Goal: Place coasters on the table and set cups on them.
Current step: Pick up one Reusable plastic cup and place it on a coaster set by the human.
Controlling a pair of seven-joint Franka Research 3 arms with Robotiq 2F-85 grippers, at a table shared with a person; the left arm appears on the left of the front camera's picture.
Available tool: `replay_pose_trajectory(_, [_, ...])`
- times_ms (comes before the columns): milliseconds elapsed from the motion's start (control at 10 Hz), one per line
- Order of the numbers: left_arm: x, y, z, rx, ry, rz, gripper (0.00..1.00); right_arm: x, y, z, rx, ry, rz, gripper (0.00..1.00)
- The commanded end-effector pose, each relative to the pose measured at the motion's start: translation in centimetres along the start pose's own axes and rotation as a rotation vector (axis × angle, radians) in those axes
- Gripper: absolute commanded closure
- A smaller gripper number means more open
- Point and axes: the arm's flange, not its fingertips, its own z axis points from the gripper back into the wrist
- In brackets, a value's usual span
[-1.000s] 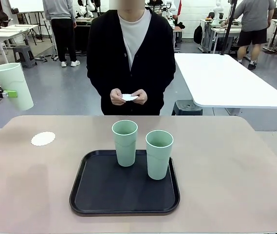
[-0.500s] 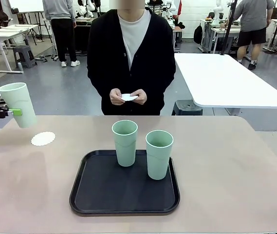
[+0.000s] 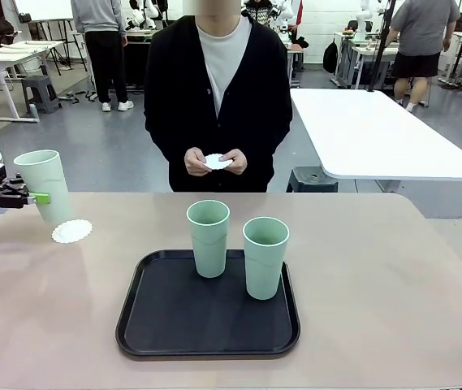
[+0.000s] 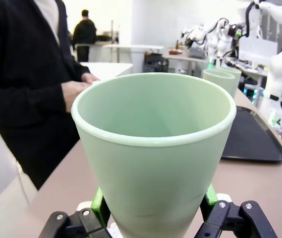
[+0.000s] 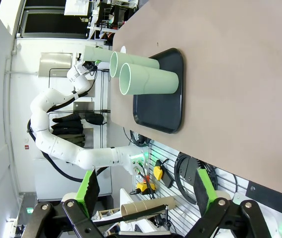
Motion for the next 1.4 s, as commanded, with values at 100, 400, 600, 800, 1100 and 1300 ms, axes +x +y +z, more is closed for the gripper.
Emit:
replay_pose_trajectory(100, [-1.2,0.4,-1.3,-0.002,0.043,-0.050,0.15,0.0,0.0,0.0,0.008,0.004,0.003,0.00])
replay_pose_trajectory(400, [-2.1,0.3,-2.0,-0.020,0.026,-0.083,0.15,0.0,0.0,0.0,0.008,0.004,0.003,0.00])
replay_pose_trajectory(600, [-2.4,0.2,-2.1,-0.030,0.022,-0.090,0.15,0.0,0.0,0.0,0.008,0.004,0.003,0.00])
replay_pose_trajectory(800, [-2.9,0.1,-2.1,-0.027,0.026,-0.080,0.15,0.0,0.0,0.0,0.008,0.004,0.003,0.00])
replay_pose_trajectory(1100, [-3.6,0.6,-1.9,-0.026,0.020,-0.080,0.15,0.0,0.0,0.0,0.008,0.004,0.003,0.00])
replay_pose_trajectory(1300, [-4.0,0.7,-1.9,-0.034,0.020,-0.084,0.15,0.0,0.0,0.0,0.008,0.004,0.003,0.00])
